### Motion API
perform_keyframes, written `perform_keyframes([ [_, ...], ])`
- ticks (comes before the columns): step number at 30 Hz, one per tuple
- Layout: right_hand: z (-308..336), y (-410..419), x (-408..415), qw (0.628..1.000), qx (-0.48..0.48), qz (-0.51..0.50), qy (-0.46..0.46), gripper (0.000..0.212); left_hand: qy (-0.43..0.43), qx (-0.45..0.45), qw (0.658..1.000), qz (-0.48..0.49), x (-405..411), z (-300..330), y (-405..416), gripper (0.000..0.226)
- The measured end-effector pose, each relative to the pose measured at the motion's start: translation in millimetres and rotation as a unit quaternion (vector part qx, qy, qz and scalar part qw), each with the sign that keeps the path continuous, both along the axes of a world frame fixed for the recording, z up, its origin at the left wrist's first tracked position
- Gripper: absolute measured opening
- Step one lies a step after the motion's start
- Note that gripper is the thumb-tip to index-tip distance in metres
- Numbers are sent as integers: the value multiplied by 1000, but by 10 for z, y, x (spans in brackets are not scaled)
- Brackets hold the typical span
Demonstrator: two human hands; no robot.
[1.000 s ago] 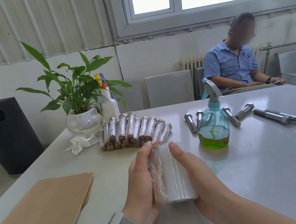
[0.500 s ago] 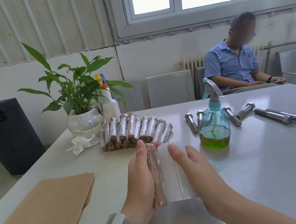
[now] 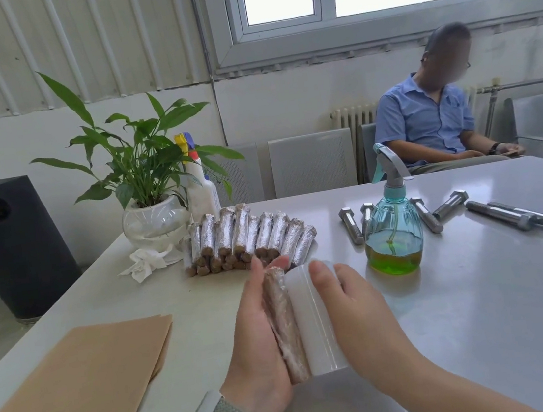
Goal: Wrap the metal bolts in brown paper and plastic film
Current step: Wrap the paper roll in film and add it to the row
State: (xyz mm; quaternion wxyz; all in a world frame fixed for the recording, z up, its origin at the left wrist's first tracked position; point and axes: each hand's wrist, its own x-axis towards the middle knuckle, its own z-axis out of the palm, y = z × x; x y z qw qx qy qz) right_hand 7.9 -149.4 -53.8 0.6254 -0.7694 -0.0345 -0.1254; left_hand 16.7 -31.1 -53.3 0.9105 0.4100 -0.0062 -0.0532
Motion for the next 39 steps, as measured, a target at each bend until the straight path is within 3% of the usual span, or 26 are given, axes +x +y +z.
perform_keyframes([
  [5,-11,-14,38,999,10,-10,29,36,17,-22,1000,-14,48,-20,-9,46],
  [7,32,-19,27,996,69,18,49,33,16,11,1000,-7,55,-29,-8,43],
  [13,81,-99,-3,949,226,135,173,56,-69,194,978,37,72,-53,-30,60],
  [18,46,-39,15,976,167,79,120,88,-116,238,962,74,72,-114,-47,70],
  [23,17,-18,12,984,148,46,93,74,-137,278,941,135,122,-153,-16,62],
  [28,22,38,-17,994,104,-11,16,66,-146,253,943,158,106,-111,-24,48],
  [32,39,67,-48,997,62,-35,-8,63,-126,208,960,136,54,-99,-89,53],
  [36,87,63,-58,999,10,-50,-16,46,-82,100,991,41,-10,-80,-83,53],
  [39,82,26,-32,998,-10,-58,23,47,-53,60,997,-16,-15,-68,-71,59],
])
